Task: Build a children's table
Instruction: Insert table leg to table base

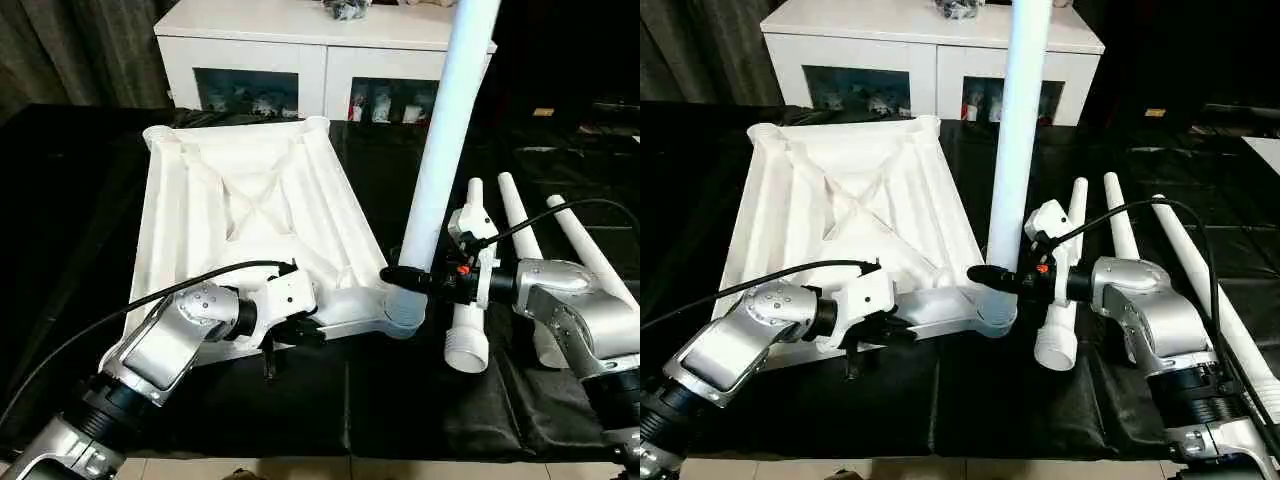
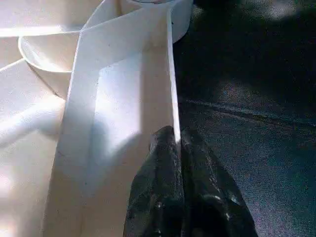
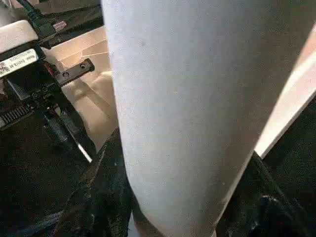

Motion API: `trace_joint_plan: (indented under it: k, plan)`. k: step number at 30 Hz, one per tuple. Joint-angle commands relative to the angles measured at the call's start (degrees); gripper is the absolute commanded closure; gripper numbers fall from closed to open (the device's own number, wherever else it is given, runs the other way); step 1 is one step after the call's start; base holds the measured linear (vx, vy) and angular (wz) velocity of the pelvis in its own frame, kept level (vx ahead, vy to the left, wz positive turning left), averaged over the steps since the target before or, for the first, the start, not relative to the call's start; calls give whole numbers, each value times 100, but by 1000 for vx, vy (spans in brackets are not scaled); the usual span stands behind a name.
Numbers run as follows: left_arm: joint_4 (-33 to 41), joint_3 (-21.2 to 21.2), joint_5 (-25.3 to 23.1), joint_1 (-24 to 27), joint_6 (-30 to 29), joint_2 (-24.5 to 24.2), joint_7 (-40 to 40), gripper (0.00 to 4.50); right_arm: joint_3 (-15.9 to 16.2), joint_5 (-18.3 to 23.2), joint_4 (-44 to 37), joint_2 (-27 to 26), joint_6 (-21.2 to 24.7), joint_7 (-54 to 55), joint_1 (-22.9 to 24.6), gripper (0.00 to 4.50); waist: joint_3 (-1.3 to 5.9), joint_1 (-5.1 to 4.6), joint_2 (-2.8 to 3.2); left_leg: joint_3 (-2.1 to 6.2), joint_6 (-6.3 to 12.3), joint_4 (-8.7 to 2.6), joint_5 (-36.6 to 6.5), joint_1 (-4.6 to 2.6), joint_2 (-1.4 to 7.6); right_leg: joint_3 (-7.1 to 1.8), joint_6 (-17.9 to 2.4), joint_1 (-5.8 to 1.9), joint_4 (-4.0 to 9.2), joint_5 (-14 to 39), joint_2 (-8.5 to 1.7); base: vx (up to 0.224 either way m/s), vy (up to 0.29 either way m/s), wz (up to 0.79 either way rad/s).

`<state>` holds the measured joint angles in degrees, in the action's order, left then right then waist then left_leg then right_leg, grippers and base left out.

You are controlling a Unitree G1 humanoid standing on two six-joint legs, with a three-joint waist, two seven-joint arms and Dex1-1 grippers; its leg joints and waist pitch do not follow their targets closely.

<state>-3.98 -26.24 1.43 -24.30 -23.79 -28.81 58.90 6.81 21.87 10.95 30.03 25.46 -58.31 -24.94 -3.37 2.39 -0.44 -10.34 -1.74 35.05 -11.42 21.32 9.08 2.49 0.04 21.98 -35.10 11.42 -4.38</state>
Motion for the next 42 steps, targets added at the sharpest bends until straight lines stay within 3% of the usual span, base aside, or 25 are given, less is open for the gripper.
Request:
trace_joint_plan:
  k: [1,8,16,22,24,28,37,42]
  plan:
    - [349,143,78,-140,134,59,19,450,-1,-44,247,37,131,-55,14,266,356,-12,3,130,177,-469,-1005,-104,412,-260,-1576,-193,366,761,-420,0,0,0]
    - [279,113,66,-198,149,108,20,450,-578,441,622,-122,546,80,-23,266,383,-6,1,125,178,-454,-874,-102,409,-253,-1662,-212,340,470,-402,0,0,0]
    - [261,145,81,-212,149,141,-21,450,-1023,724,348,-366,556,448,596,266,378,48,8,112,202,-455,-843,-109,415,-252,-1621,-204,353,496,-406,0,0,0]
    - [224,180,81,-222,177,156,-44,450,-1089,637,-147,-706,97,848,1248,266,362,50,37,134,25,-501,-1146,-111,419,-248,-1494,-185,379,784,-406,0,0,0]
    - [196,194,76,-241,190,167,-59,450,-1134,595,-379,-873,-212,1063,1474,266,347,34,63,140,-65,-519,-1399,-127,413,-256,-1413,-164,417,1100,-407,0,0,0]
    - [190,200,66,-263,185,187,-78,450,-1247,513,-681,-1096,-478,1333,1710,266,352,24,68,151,-109,-537,-1427,-115,414,-258,-1347,-163,418,1051,-399,0,0,0]
    - [217,198,68,-256,172,199,-88,450,-671,-127,-1076,-858,-708,1452,2117,266,337,8,44,148,-69,-540,-1414,-109,413,-269,-1286,-162,427,1073,-394,0,0,0]
    - [247,200,74,-243,150,208,-94,450,-195,-365,-1097,-567,-363,1192,1923,266,322,-13,5,148,-24,-535,-1463,-108,413,-275,-1258,-157,439,1281,-401,0,0,0]
